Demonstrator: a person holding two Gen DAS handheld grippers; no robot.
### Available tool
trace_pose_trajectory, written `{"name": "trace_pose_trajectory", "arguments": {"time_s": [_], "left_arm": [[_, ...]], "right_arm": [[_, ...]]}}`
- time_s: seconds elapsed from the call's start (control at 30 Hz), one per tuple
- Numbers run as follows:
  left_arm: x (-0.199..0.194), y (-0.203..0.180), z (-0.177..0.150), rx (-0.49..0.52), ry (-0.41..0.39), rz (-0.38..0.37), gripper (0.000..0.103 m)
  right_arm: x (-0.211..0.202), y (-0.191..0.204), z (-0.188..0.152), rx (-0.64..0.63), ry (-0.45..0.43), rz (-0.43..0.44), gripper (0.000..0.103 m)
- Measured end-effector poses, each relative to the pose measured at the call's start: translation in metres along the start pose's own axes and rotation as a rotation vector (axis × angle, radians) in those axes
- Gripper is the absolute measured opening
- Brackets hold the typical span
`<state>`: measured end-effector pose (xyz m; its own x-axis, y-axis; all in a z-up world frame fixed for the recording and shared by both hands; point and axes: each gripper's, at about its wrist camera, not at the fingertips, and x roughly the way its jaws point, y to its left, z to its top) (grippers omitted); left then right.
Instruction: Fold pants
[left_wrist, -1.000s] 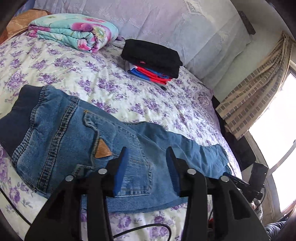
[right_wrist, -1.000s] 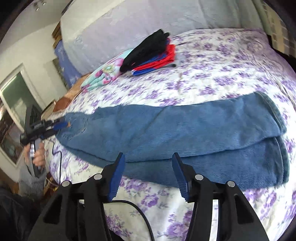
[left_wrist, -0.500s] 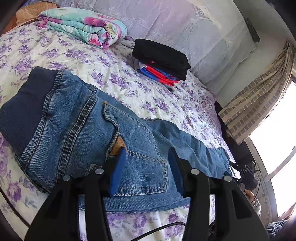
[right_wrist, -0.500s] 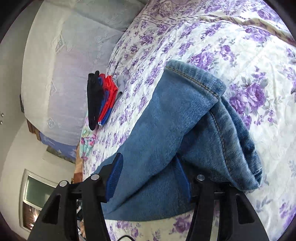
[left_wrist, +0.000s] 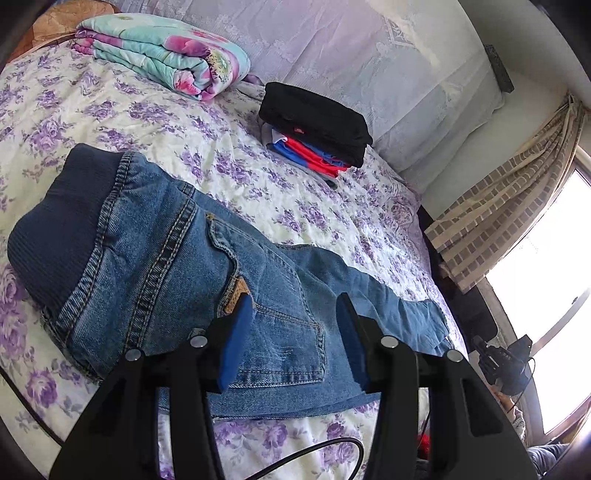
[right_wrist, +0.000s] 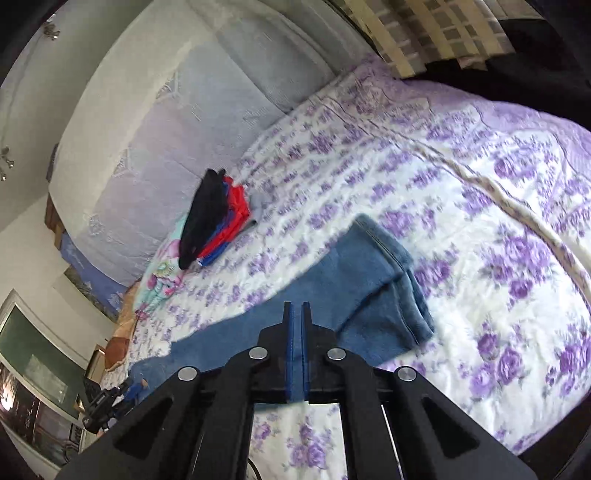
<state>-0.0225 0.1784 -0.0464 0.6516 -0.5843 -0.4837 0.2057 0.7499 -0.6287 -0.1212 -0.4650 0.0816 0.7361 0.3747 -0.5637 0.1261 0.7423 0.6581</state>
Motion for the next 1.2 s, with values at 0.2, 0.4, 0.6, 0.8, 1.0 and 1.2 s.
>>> {"name": "trace_pose_trajectory", "arguments": {"time_s": [0.2,0.4,0.6,0.8,1.0,1.2], "left_arm": [[0.003,-0.002,-0.002,0.011,0.005,0.030,0.046],[0.004,-0.002,-0.005,0.022,0.004,0.037,0.046],[0.006,-0.001,-0.006,0.028,0.009,0.029,0.047],[0.007,-0.002,-0.009,0.046,0.005,0.031,0.048],[0.006,-0.001,-0.009,0.035,0.002,0.015,0.048],[-0.001,0.007,-0.001,-0.037,0.002,-0.059,0.048]], "right_arm": [[0.046,-0.017,-0.010,0.148,0.081,0.077,0.007],[0.075,-0.036,-0.005,0.319,0.156,0.056,0.031],[0.068,-0.029,-0.008,0.329,0.162,0.053,0.044],[0.091,-0.033,-0.002,0.348,0.211,0.045,0.034],[0.090,-0.026,0.003,0.317,0.142,0.089,0.006],[0.034,0.000,-0.004,0.226,0.050,0.130,0.006]]}}
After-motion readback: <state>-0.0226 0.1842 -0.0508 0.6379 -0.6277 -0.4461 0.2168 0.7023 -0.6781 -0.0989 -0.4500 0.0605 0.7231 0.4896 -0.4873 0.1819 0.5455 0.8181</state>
